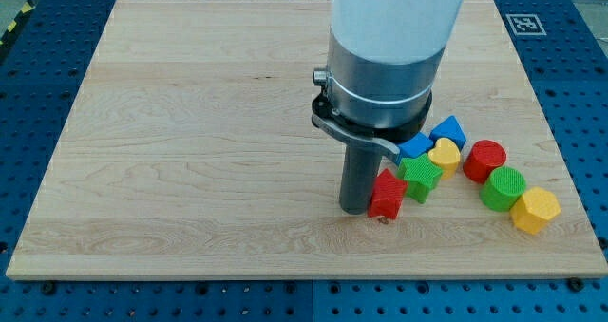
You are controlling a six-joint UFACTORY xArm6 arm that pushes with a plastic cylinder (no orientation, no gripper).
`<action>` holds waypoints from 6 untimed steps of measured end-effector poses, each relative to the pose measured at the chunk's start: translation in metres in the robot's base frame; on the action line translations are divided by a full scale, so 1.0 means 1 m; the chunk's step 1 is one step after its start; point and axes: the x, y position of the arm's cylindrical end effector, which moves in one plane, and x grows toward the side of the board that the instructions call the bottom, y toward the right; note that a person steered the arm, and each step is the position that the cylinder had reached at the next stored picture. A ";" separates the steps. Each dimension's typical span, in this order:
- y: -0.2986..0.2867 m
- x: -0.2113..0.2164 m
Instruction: Slide the red star a bit up
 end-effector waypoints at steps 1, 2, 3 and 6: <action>-0.010 0.003; -0.011 0.039; 0.030 0.041; 0.055 0.028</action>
